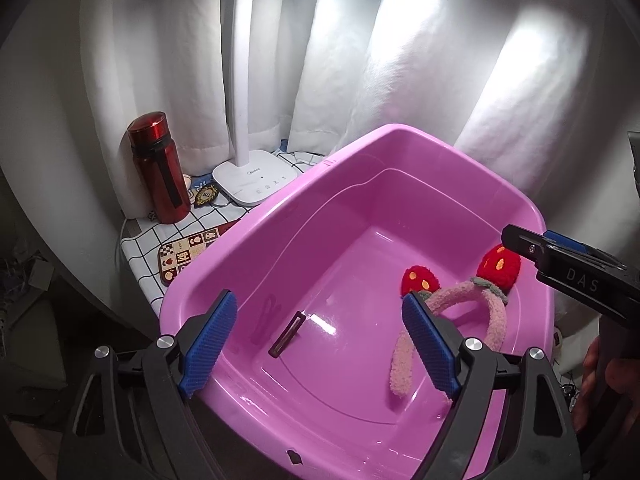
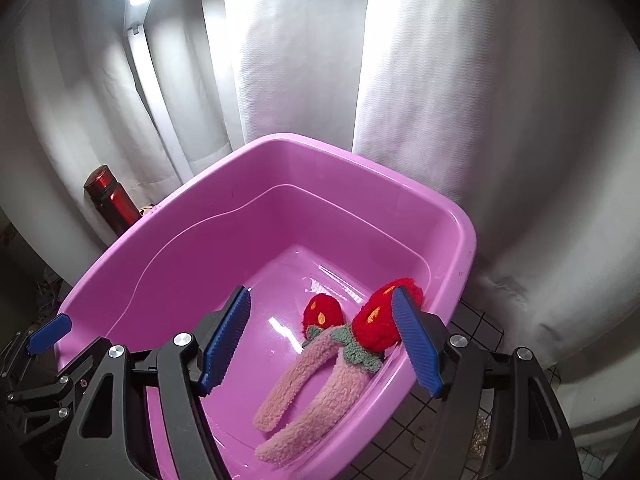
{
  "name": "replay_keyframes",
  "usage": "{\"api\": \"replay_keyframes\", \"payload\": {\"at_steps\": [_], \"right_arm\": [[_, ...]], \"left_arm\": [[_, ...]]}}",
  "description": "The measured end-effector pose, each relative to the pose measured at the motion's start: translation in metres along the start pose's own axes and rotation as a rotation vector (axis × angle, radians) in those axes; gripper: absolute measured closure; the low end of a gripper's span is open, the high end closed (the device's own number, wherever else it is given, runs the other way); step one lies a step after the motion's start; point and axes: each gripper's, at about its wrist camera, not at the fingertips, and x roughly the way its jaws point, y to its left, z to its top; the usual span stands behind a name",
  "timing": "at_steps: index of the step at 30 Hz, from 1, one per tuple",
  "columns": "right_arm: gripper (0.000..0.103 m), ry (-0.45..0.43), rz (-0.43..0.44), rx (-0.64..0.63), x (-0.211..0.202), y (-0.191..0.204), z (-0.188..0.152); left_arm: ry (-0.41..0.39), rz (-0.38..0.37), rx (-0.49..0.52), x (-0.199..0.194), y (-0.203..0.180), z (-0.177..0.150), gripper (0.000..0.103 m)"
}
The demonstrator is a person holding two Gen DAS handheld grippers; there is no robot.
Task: Organize jewelry
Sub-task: 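Withdraw both tools from the tub back toward the table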
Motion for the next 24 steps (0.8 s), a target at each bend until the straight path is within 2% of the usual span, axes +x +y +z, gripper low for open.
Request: {"api": "replay_keyframes", "payload": {"at_steps": [4, 7, 14, 18, 24], "right_arm": [[0.033, -0.025, 0.013, 0.009, -0.015, -0.003, -0.011], [0.033, -0.042, 0.012, 0.025, -0.026, -0.008, -0.022], [0.033, -0.097, -0.016, 0.088, -0.064, -0.041, -0.057], [0.033, -0.13, -0.045, 0.15, -0.095, -0.075, -0.095], [0.033, -0.125, -0.146, 0.26, -0.145, -0.14, -0.171]], "left_arm": [[-0.014, -0.007, 0.01, -0.012, -0.005, -0.003, 0.018], [-0.017, -0.021, 0.015, -0.02, -0.011, -0.007, 0.013], [-0.045, -0.067, 0.022, -0.046, -0.03, -0.021, 0.009], [-0.05, -0.112, 0.022, -0.062, -0.045, -0.031, 0.008], [-0.054, -0.176, 0.086, -0.079, -0.086, -0.051, 0.007]]}}
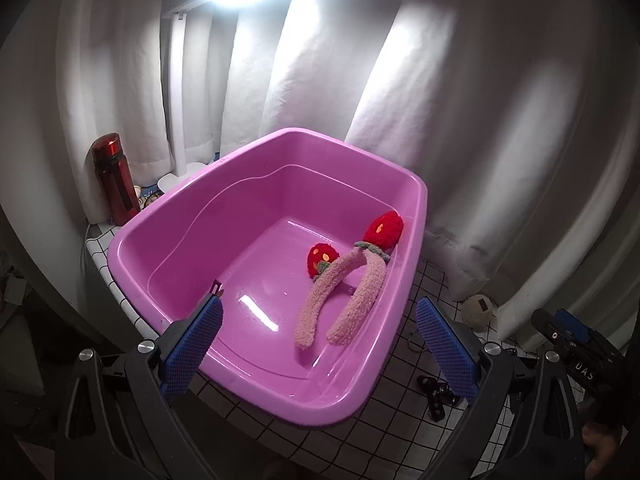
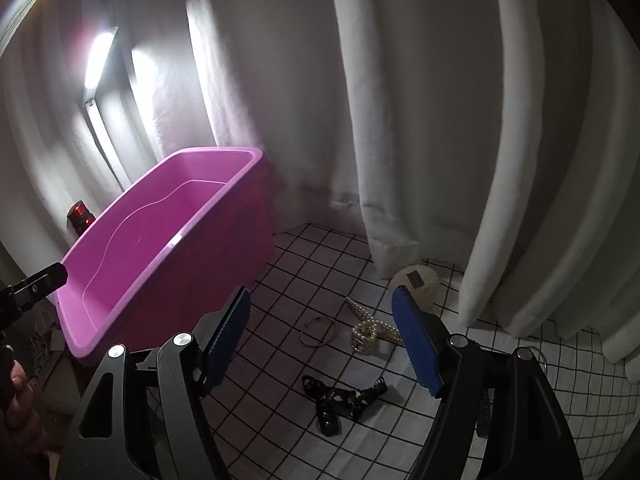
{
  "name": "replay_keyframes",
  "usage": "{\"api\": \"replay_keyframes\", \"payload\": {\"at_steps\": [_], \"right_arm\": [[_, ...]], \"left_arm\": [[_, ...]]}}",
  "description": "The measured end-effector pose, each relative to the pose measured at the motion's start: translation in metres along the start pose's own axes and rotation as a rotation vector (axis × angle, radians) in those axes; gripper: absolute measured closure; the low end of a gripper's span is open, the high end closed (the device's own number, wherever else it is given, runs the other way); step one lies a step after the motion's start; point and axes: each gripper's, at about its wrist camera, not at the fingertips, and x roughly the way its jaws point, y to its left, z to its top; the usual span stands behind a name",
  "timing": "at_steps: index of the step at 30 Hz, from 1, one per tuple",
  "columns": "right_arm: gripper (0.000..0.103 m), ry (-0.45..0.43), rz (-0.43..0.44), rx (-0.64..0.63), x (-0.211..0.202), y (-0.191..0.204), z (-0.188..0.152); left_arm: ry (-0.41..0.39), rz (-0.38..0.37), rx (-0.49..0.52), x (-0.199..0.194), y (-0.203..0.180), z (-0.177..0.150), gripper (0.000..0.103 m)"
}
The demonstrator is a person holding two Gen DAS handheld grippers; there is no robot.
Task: Organize jewelry
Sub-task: 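Withdraw both tools from the tub back toward the table, then grasp the black strap hair clip with the left tool while the right tool approaches the silver ring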
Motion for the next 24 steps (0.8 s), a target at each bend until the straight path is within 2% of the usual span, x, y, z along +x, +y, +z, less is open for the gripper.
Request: {"api": "replay_keyframes", "payload": {"at_steps": [8, 12, 18, 24], "right_arm": [[0.033, 0.023, -0.17, 0.087, -0.054, -0.1, -0.059], [0.033, 0.04, -0.211, 0.135, -0.063, -0.138, -0.078], [0.032, 0.076, -0.228, 0.156, -0.059, -0.179, -0.102], [0.032, 0.144, -0.219, 0.163, -0.03, -0.212, -0.124]], "left_arm": [[0.015, -0.134, 0.04, -0.005, -0.068, -0.029, 0.007], [0.042, -0.158, 0.086, 0.002, -0.106, -0.048, 0.007], [0.135, -0.131, 0.117, 0.028, -0.137, -0.084, 0.007], [0.209, -0.069, 0.12, 0.068, -0.152, -0.119, 0.007]]}}
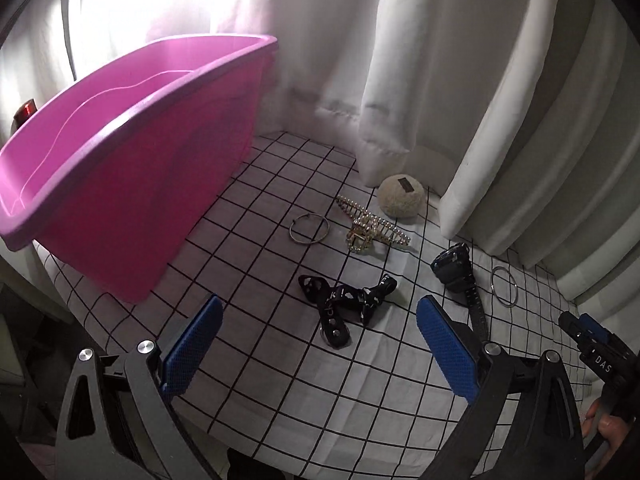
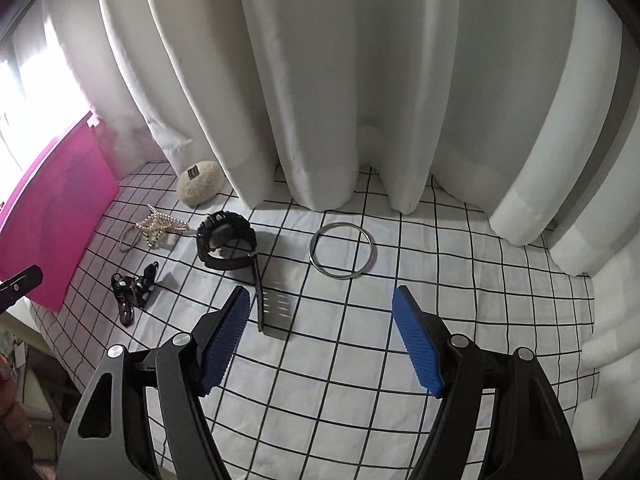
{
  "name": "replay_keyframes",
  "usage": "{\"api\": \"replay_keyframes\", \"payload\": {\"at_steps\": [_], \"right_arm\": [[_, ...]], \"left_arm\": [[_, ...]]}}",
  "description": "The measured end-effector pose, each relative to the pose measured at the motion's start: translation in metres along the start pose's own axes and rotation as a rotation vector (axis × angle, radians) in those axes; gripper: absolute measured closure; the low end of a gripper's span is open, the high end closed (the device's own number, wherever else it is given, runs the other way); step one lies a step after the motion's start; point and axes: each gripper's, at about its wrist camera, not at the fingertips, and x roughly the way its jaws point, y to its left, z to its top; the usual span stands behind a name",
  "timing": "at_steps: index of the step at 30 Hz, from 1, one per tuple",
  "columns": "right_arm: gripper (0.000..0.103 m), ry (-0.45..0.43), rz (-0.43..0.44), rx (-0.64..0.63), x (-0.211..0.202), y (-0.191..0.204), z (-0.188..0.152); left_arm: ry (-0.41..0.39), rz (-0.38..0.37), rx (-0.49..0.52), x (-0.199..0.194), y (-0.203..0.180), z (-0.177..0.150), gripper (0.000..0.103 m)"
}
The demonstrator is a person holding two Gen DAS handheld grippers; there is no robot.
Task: Organize jewelry
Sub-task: 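Grasp the black strap hair clip with the left tool while the right tool approaches the silver ring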
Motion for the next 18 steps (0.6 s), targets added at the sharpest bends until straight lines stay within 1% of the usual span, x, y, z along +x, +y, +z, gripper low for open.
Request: {"api": "replay_keyframes", "payload": {"at_steps": [3, 7, 12, 14, 18], "right_arm": [[0.032, 0.023, 0.014, -0.01, 0.015, -0.009, -0.003], [0.032, 0.041, 0.032, -0.014, 0.035, -0.018, -0.006], [0.032, 0.053, 0.046, -0.014, 0.061, -0.027, -0.005], [0.032, 0.053, 0.051, -0.009, 0.069, -0.03, -0.004], [0.032, 0.063, 0.058, -0.008, 0.087, -0.036, 0.0]], "left_arm": [[0.051, 0.022, -0.011, 0.026, -0.005, -0.009, 0.007], [0.067, 0.058, -0.016, 0.051, -0.012, -0.019, 0.007], [0.095, 0.071, -0.023, 0.081, -0.02, -0.026, 0.007], [0.11, 0.076, -0.028, 0.089, -0.022, -0.028, 0.007], [0.107, 0.087, -0.036, 0.098, -0.025, -0.031, 0.007]]}}
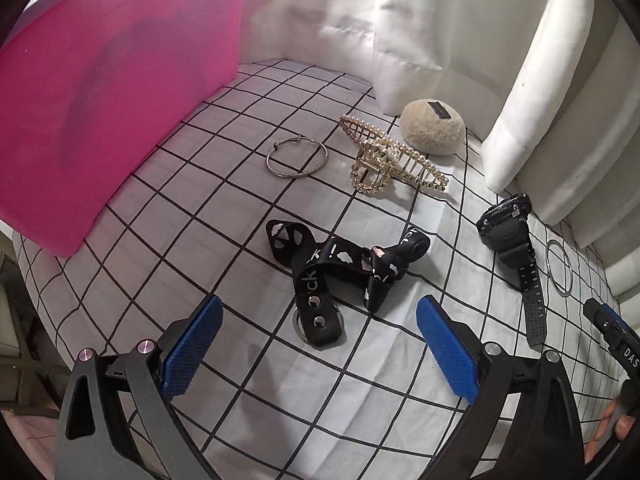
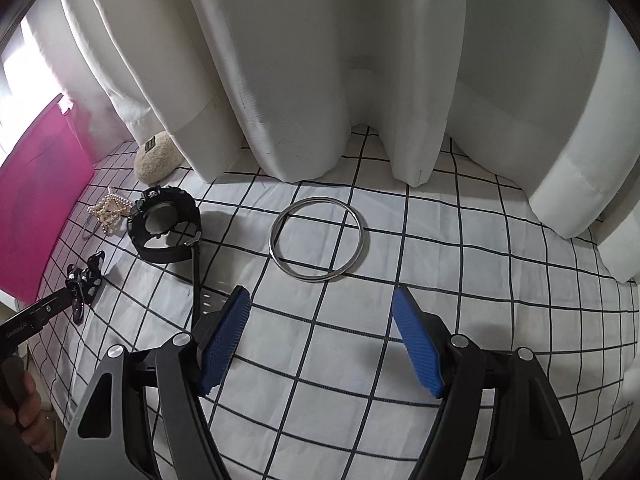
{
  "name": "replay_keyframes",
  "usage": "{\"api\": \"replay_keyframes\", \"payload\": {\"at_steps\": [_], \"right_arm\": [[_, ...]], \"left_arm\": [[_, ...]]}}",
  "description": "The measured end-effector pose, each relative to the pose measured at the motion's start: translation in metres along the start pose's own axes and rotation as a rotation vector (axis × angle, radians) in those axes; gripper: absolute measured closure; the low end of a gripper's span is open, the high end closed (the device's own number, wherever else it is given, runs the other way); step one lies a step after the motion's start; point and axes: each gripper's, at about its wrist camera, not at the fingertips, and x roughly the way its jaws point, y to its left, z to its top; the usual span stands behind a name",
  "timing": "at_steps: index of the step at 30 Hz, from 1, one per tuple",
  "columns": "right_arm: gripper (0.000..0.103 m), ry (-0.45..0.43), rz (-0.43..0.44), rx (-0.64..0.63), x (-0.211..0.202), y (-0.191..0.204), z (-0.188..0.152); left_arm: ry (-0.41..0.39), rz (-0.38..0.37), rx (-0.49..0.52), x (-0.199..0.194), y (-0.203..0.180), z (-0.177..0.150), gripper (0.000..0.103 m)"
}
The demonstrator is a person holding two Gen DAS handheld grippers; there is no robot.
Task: Organize jewelry
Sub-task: 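Grasp the black strap hair clip with the left tool while the right tool approaches the silver ring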
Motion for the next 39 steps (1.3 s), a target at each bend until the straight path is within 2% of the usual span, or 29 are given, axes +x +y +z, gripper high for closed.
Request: {"api": "replay_keyframes", "payload": {"at_steps": [8, 17, 22, 26, 34, 39], "right_arm": [[0.032, 0.029, 0.014, -0.058, 0.035, 0.002, 0.016], [0.032, 0.037, 0.024, -0.1, 0.051, 0.005, 0.026], [0.031, 0.028, 0.0, -0.144, 0.056, 0.009, 0.031], [0.028, 0.02, -0.023, -0.183, 0.066, 0.018, 0.034], [0.015, -0.009, -0.016, -0.187, 0.074, 0.017, 0.037], [0.011, -0.032, -0.012, -0.19, 0.076, 0.015, 0.038]], "left_arm": [[0.008, 0.016, -0.018, 0.016, -0.003, 0.001, 0.007], [-0.001, 0.03, -0.01, 0.026, -0.009, 0.004, 0.007], [0.002, 0.033, -0.016, 0.032, -0.01, 0.005, 0.007], [-0.002, 0.045, -0.009, 0.037, -0.011, 0.005, 0.007], [-0.032, 0.1, 0.028, 0.046, -0.02, 0.007, 0.006], [-0.063, 0.106, 0.033, 0.047, -0.022, 0.007, 0.006]]}}
